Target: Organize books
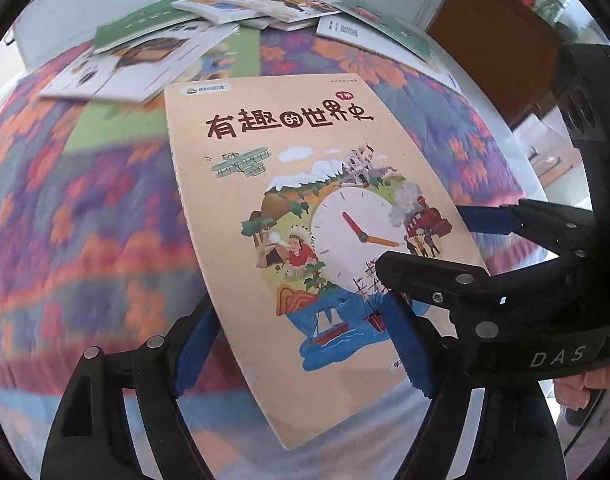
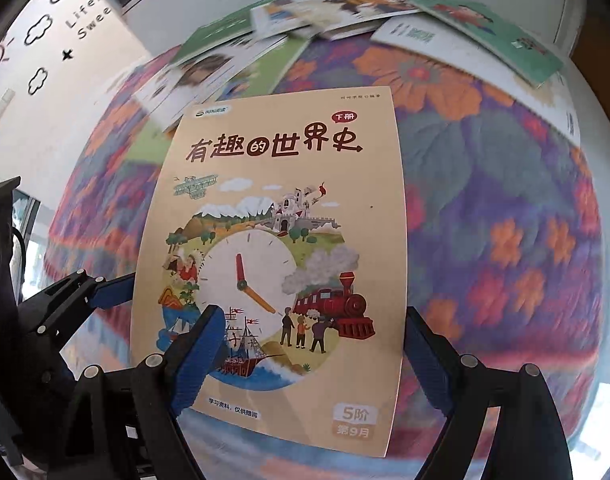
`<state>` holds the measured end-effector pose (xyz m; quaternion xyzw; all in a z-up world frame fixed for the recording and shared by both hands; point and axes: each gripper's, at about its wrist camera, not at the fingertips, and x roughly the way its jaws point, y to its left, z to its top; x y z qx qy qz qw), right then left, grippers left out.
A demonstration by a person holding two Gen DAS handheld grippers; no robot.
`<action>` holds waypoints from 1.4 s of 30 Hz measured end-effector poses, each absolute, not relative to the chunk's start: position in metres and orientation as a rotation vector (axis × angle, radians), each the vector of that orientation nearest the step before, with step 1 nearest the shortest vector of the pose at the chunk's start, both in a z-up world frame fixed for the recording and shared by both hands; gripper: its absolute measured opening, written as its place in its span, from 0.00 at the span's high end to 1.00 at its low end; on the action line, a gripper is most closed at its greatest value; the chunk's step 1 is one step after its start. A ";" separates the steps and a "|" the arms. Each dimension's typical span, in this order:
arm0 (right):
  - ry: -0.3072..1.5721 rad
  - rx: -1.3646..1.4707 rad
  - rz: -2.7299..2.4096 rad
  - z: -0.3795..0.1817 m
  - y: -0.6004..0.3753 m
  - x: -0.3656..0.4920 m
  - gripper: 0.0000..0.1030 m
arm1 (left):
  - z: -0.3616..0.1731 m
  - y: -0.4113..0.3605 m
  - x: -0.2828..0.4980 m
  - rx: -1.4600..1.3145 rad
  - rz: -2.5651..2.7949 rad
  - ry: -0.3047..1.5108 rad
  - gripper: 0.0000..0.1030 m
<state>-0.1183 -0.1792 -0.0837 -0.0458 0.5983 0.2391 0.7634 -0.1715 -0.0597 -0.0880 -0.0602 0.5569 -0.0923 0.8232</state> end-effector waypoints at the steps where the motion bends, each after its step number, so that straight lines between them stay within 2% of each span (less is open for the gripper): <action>1: 1.297 -0.107 0.526 -0.083 -0.177 -0.126 0.16 | -0.089 -0.053 -0.177 -0.135 -0.208 1.182 0.24; 5: 1.291 -0.071 0.570 -0.081 -0.177 -0.149 0.19 | -0.090 -0.036 -0.185 -0.205 -0.256 1.165 0.26; 7: 1.288 -0.057 0.580 -0.083 -0.183 -0.149 0.30 | -0.091 -0.029 -0.186 -0.237 -0.271 1.156 0.30; 9: 1.273 0.006 0.610 -0.085 -0.201 -0.146 0.39 | -0.093 -0.018 -0.185 -0.312 -0.297 1.148 0.31; 12: 1.272 0.165 0.671 -0.090 -0.229 -0.139 0.52 | -0.095 -0.003 -0.181 -0.407 -0.279 1.162 0.49; 13: 1.273 0.212 0.693 -0.093 -0.234 -0.137 0.54 | -0.096 0.001 -0.180 -0.429 -0.266 1.166 0.56; 14: 1.273 0.250 0.718 -0.095 -0.239 -0.136 0.54 | -0.097 0.003 -0.179 -0.441 -0.264 1.166 0.59; 20: 1.239 0.301 0.700 -0.097 -0.227 -0.126 0.58 | -0.096 0.000 -0.172 -0.428 -0.226 1.165 0.59; 22: 1.251 0.268 0.641 -0.093 -0.219 -0.123 0.65 | -0.093 -0.005 -0.167 -0.382 -0.186 1.171 0.59; 29: 1.248 0.165 0.623 -0.065 -0.203 -0.138 0.73 | -0.069 0.017 -0.162 -0.366 -0.153 1.124 0.59; 42: 1.160 0.063 0.747 -0.008 -0.119 -0.136 0.74 | -0.037 0.112 -0.153 -0.495 -0.149 1.071 0.59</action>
